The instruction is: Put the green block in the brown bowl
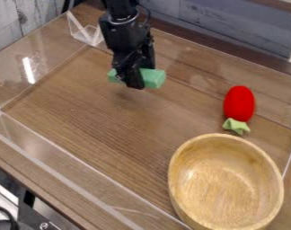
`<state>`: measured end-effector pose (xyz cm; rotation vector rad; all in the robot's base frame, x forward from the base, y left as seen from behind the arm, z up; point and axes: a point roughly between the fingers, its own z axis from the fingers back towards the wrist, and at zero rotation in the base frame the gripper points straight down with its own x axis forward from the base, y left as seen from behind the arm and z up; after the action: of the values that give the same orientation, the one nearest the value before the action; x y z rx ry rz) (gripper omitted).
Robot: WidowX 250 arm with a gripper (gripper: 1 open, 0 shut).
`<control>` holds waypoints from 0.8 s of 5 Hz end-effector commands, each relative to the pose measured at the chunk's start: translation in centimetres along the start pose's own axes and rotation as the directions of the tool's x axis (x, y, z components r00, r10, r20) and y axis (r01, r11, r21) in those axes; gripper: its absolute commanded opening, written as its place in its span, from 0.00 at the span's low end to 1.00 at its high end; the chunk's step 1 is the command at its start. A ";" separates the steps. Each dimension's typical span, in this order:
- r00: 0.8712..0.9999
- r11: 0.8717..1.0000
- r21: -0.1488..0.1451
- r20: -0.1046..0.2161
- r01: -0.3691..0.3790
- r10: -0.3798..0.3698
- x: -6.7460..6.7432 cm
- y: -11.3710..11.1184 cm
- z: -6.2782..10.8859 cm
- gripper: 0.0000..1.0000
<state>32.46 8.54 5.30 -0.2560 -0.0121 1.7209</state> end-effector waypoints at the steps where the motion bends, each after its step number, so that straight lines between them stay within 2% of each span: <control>1: 0.998 0.995 -0.079 0.002 -0.061 0.061 0.4 -3.4 1.4 0.00; 2: 0.992 0.988 -0.090 0.000 -0.124 0.124 0.5 -5.1 1.1 0.00; 4: 0.996 0.993 -0.081 -0.010 -0.091 0.091 -0.1 -5.6 0.8 0.00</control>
<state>36.66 9.49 5.03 -0.2844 -0.0129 1.8297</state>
